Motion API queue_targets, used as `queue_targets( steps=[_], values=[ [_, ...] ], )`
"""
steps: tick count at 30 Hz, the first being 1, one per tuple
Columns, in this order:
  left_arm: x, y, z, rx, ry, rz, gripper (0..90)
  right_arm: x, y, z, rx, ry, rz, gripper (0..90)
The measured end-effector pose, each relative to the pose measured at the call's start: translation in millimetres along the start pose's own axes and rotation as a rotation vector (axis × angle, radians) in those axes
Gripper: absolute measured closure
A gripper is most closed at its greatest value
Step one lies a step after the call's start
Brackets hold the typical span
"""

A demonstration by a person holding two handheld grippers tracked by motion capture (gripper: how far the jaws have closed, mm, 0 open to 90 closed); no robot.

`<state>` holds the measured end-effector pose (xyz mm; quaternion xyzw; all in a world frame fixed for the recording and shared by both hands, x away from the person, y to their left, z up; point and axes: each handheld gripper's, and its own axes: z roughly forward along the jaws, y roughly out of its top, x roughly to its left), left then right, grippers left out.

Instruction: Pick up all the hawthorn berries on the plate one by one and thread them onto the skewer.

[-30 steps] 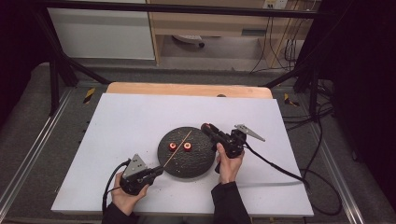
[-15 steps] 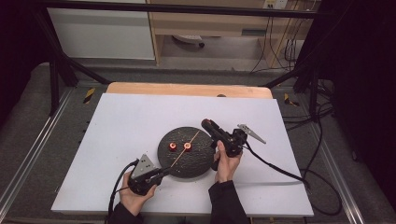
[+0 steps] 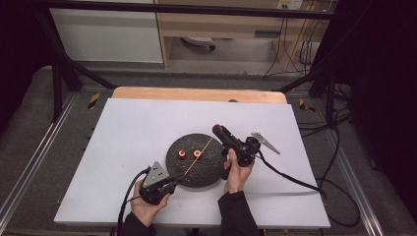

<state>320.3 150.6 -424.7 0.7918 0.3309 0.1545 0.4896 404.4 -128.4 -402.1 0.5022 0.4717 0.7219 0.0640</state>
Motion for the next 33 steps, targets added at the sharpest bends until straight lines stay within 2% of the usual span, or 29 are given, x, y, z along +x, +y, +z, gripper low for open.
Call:
queue_targets(
  steps=[14,23,33],
  values=[
    [-4.8,2.7,4.9,-0.028,0.015,-0.017,88.2,0.5,-1.3,-0.4,-0.003,0.007,0.006,61.8],
    [-7.5,6.4,10.4,-0.041,0.034,-0.057,88.2,-0.7,-6.0,1.3,-0.002,0.002,0.010,61.8],
    [-13.5,16.3,19.5,-0.056,0.054,-0.075,88.5,-0.7,-10.3,0.9,0.012,0.005,0.005,61.8]
  ],
)
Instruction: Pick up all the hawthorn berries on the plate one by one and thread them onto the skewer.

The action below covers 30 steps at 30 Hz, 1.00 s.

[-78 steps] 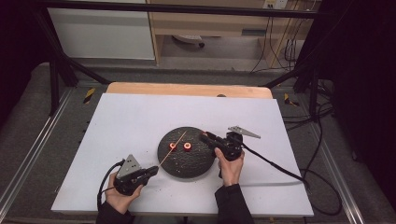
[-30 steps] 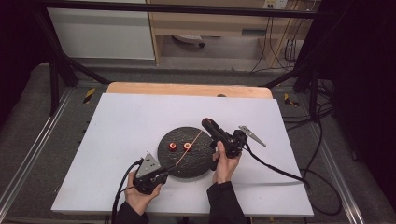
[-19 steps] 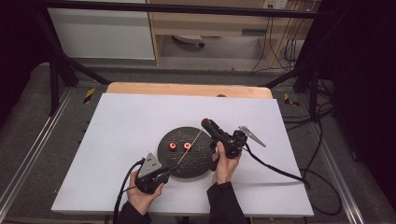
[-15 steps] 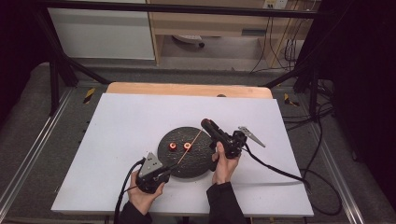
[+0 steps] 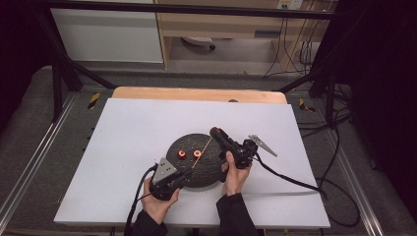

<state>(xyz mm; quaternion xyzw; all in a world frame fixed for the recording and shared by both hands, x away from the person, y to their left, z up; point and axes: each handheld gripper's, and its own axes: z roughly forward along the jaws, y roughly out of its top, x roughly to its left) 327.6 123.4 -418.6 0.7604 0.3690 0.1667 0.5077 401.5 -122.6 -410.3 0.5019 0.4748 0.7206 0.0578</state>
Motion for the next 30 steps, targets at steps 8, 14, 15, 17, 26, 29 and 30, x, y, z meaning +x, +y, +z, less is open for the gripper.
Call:
queue_targets(
  steps=[8,14,15,17,26,29,30],
  values=[
    [0.2,9.6,7.6,-0.004,-0.001,-0.005,88.5,0.9,-5.3,-1.8,0.026,0.002,-0.008,61.9],
    [1.7,15.7,14.1,-0.006,-0.005,0.002,88.5,1.7,-11.0,-4.3,0.062,0.009,-0.024,61.8],
    [1.6,16.8,15.2,-0.006,-0.006,0.004,88.5,1.7,-11.0,-4.3,0.062,0.009,-0.024,61.8],
    [1.2,18.5,17.1,-0.008,-0.006,0.005,88.5,2.3,-12.9,-5.1,0.075,0.013,-0.024,61.8],
    [-0.3,24.7,24.1,-0.012,-0.015,0.009,88.5,4.4,-17.8,-10.7,0.138,0.023,-0.048,61.7],
    [-0.6,26.3,25.7,-0.009,-0.022,0.011,88.5,4.9,-18.9,-12.1,0.150,0.024,-0.057,61.7],
    [-0.6,26.5,26.0,-0.007,-0.023,0.015,88.4,4.9,-19.3,-12.9,0.163,0.023,-0.066,61.6]
  ],
)
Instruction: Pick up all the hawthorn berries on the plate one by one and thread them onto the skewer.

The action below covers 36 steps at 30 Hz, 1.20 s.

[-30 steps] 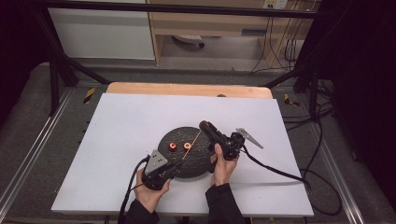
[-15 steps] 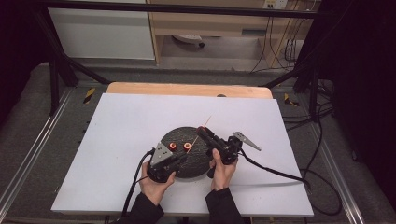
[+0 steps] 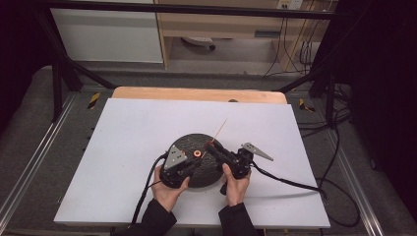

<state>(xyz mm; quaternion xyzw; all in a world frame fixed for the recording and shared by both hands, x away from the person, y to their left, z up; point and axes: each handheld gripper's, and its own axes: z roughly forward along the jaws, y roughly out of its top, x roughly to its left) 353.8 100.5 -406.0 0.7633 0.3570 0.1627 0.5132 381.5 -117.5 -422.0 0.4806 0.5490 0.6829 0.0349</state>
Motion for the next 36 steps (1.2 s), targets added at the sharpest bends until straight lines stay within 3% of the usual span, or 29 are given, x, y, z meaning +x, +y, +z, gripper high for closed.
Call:
queue_targets(
  steps=[6,8,11,18,25,28,36],
  values=[
    [2.7,-1.6,-0.4,0.007,-0.010,0.003,88.5,-0.3,-1.5,-0.2,0.053,0.009,-0.003,60.0],
    [4.9,-2.3,-1.6,0.011,-0.011,0.008,88.5,-1.7,-1.6,0.1,0.088,0.001,-0.017,53.4],
    [9.0,-3.3,-5.0,0.018,-0.018,0.007,88.5,-1.5,0.3,-0.9,0.096,-0.005,-0.030,48.1],
    [18.4,-11.8,-18.1,0.040,-0.031,0.028,88.5,-4.2,16.3,-8.6,0.174,-0.045,-0.139,24.5],
    [30.3,-24.5,-36.8,0.076,-0.026,0.050,88.5,-11.3,25.5,-11.7,0.315,-0.094,-0.251,6.6],
    [36.9,-30.2,-47.6,0.087,-0.020,0.050,88.4,-15.6,26.9,-10.9,0.397,-0.128,-0.297,4.6],
    [57.2,-42.7,-71.8,0.105,-0.007,0.041,88.4,-20.3,30.0,-6.8,0.480,-0.158,-0.323,4.3]
  ],
)
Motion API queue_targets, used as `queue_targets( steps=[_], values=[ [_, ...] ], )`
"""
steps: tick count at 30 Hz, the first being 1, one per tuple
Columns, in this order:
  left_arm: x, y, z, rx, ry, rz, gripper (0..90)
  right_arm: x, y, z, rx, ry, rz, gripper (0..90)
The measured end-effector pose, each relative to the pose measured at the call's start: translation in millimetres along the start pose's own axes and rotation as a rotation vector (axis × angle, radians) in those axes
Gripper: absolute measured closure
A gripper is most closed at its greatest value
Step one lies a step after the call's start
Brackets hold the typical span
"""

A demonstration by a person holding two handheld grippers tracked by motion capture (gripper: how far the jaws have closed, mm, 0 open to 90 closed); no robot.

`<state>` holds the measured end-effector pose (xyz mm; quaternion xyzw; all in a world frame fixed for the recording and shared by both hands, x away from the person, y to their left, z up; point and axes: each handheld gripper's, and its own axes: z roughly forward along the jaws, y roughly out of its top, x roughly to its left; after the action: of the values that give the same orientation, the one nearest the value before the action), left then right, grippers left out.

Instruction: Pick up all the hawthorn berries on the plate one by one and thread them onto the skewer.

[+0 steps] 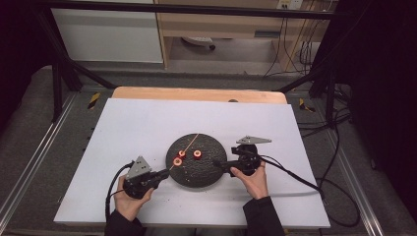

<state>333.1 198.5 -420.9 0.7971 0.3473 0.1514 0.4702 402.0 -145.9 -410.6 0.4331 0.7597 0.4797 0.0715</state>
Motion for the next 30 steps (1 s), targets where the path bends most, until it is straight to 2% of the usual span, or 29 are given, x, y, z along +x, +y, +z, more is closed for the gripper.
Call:
queue_targets(
  steps=[3,5,13,20,25,30],
  values=[
    [5.3,-5.2,-5.4,-0.001,-0.003,-0.010,88.4,-0.7,3.8,2.0,0.035,-0.019,-0.014,4.1],
    [7.6,-7.7,-7.5,0.005,-0.002,-0.002,88.4,0.4,7.7,5.0,0.061,-0.031,-0.039,3.9],
    [14.8,-15.2,-14.7,0.012,0.005,0.002,88.4,9.1,25.2,20.7,0.143,-0.044,-0.111,3.4],
    [21.0,-19.6,-16.7,0.022,0.014,-0.012,88.4,16.5,36.7,37.2,0.197,-0.039,-0.142,5.0],
    [23.5,-20.8,-17.7,0.028,0.017,-0.014,88.4,22.4,46.1,49.3,0.245,-0.053,-0.159,6.0],
    [24.1,-21.2,-17.7,0.033,0.020,-0.010,88.4,28.7,55.9,64.2,0.302,-0.060,-0.188,10.7]
  ],
)
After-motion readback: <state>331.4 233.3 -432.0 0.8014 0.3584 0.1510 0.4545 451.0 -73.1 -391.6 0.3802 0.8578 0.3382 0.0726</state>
